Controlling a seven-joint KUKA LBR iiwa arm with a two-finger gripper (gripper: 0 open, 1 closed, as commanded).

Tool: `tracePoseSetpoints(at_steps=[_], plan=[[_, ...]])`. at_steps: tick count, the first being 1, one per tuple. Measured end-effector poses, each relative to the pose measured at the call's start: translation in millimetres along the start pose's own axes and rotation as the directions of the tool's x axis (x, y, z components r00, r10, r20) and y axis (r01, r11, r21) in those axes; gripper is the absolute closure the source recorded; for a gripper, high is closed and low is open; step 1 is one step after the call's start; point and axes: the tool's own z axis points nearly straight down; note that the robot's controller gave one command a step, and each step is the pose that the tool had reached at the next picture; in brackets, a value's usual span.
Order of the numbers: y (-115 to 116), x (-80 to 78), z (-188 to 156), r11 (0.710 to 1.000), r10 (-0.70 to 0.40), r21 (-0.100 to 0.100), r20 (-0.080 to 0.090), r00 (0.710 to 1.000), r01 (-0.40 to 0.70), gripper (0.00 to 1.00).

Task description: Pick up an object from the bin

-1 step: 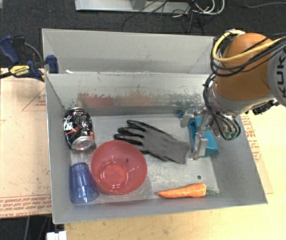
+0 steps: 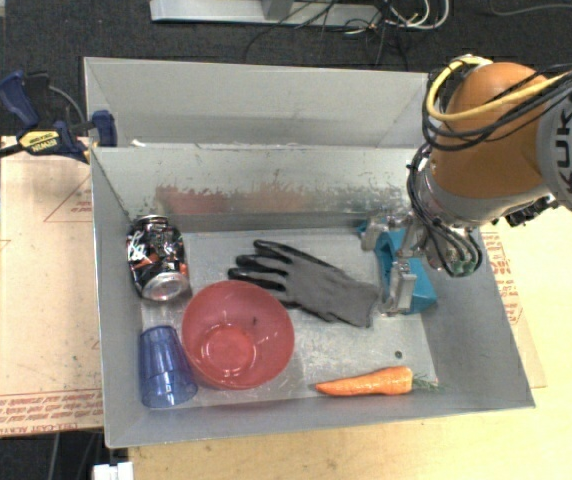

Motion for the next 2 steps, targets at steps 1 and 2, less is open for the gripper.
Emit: tracePoseSetpoints(at_steps=[1, 2], plan=[[38.9, -26.1, 96.6, 0.989, 0.148, -0.001, -0.001, 0.989, -0.148, 0.00], [44.8, -26.1, 93.4, 0.984, 0.179, -0.001, -0.001, 0.984, -0.179, 0.00]])
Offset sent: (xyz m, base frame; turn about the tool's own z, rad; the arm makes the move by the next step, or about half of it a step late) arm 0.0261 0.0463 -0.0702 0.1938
